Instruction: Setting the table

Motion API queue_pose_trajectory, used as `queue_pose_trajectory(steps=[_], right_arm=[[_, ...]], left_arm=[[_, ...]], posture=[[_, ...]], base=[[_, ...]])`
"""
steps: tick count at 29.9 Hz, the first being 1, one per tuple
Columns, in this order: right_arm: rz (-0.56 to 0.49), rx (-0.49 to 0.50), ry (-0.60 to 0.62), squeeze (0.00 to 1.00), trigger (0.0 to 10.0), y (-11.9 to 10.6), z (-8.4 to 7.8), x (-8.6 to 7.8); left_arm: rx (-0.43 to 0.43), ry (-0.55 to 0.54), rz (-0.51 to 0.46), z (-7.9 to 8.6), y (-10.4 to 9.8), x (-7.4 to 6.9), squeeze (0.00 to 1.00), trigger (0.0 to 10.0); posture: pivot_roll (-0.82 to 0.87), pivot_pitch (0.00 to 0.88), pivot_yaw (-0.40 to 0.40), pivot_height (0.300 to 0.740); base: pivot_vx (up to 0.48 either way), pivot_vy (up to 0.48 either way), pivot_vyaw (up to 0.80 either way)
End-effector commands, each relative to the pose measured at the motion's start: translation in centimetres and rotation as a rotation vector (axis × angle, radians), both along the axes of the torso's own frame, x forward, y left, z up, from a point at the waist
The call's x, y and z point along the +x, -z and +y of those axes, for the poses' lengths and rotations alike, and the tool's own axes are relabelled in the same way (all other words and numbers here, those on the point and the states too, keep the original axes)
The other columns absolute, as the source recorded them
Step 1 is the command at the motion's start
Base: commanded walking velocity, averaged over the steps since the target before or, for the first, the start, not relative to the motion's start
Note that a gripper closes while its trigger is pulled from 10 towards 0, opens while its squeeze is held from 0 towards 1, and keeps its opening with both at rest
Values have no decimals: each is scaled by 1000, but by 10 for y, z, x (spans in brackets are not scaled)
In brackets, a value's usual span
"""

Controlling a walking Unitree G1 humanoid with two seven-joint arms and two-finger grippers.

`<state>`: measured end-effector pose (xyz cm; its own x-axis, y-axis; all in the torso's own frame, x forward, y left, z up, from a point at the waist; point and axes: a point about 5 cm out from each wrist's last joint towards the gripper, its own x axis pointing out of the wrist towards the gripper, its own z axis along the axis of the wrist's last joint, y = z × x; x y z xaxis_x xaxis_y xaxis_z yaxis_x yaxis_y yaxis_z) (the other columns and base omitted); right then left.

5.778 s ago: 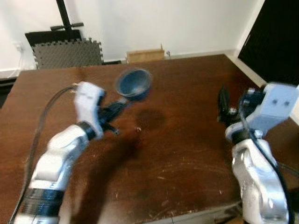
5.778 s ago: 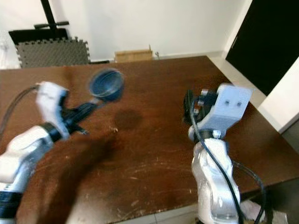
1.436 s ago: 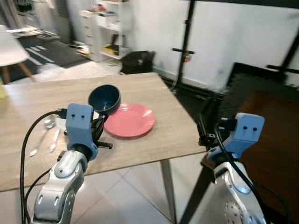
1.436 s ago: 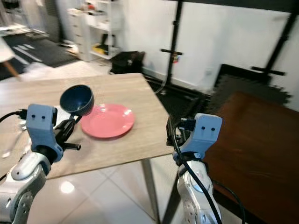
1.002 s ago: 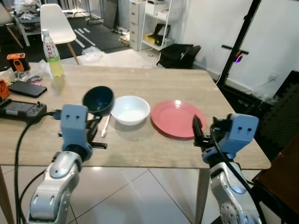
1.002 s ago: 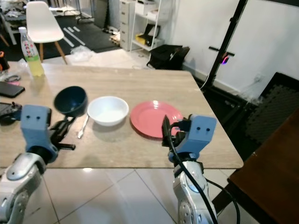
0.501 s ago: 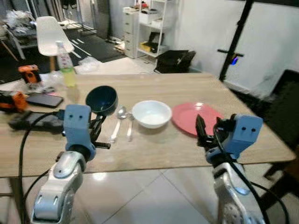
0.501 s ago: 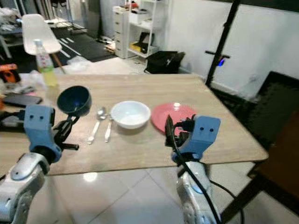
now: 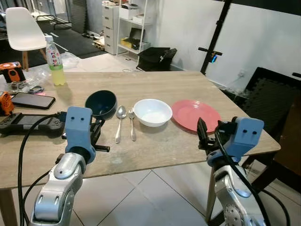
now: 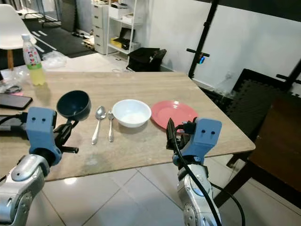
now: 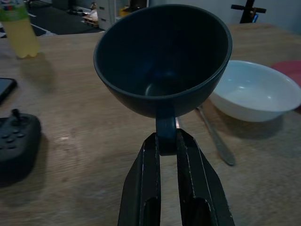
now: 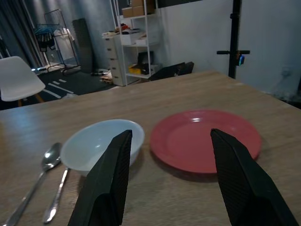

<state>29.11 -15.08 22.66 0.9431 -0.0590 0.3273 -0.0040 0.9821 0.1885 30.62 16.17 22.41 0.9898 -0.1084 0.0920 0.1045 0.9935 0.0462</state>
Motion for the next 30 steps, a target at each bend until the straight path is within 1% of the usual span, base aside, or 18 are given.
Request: queue_pose_trajectory(steps=[1,6,8,9,11,13,16,17,19,20,21,22,24,25,26,27,28,30], right_arm=[[7,-6,16,0,10000,2,-4,-2],[6,-6,13,0,10000,1,-3,-1],[1,-9,8,0,10000,0,-2,-1],[1,-9,8,0,10000,0,-2,-1],[-4,-11,5,0,10000,-1,-2,0],[-12,-14,1,0,10000,-4,-3,1],[-44,-25,-31,0,10000,-11,-2,4],[-44,-25,-31,0,10000,-11,-2,4],[-70,-28,-54,0,10000,-20,0,10],[-70,-28,-54,0,10000,-20,0,10],[-90,-29,-73,0,10000,-26,2,14],[-111,-34,-97,0,10000,-33,4,21],[-134,-36,-133,0,10000,-44,9,30],[-138,-34,-145,0,10000,-47,11,33],[-138,-34,-145,0,10000,-47,11,33],[-142,-32,-152,0,10000,-50,12,36],[-146,-24,-160,0,10000,-55,14,41],[-150,-19,-160,0,10000,-57,14,42]], left_arm=[[9,9,7,-3,1,0,0,10000],[26,-3,15,-2,1,2,0,10000],[54,-25,15,3,-1,6,0,10000],[54,-25,15,3,-1,6,0,10000],[73,-48,11,10,-4,11,0,10000],[106,-79,6,21,-10,19,0,10000],[164,-89,33,37,-18,31,0,10000],[164,-89,33,37,-18,31,0,10000],[144,-81,49,47,-23,40,0,10000],[144,-81,49,47,-23,40,0,10000],[146,-86,59,53,-24,47,0,10000],[167,-81,68,58,-26,53,0,10000],[203,-67,80,64,-28,62,0,10000],[212,-59,84,65,-29,66,0,10000],[212,-59,84,65,-29,66,0,10000],[226,-50,74,66,-31,69,0,10000],[250,-41,61,69,-36,75,0,10000],[259,-46,59,71,-37,77,0,10000]], posture=[[47,33,-20,740],[47,32,-22,740],[50,32,-24,740],[50,32,-24,740],[50,34,-24,740],[57,39,-26,740],[72,64,-28,740],[72,64,-28,740],[83,92,-31,740],[83,92,-31,740],[88,106,-28,740],[91,119,-27,740],[101,146,-23,740],[101,146,-23,740],[101,146,-23,740],[106,168,-23,740],[110,187,-18,740],[109,197,-18,740]], base=[[0,0,0],[0,0,0],[0,0,0],[0,0,0],[0,0,0],[0,0,0],[0,0,0],[0,0,0],[0,0,0],[0,0,0],[0,0,0],[0,0,0],[0,0,0],[0,0,0],[0,0,0],[0,0,0],[0,0,0],[0,0,0]])
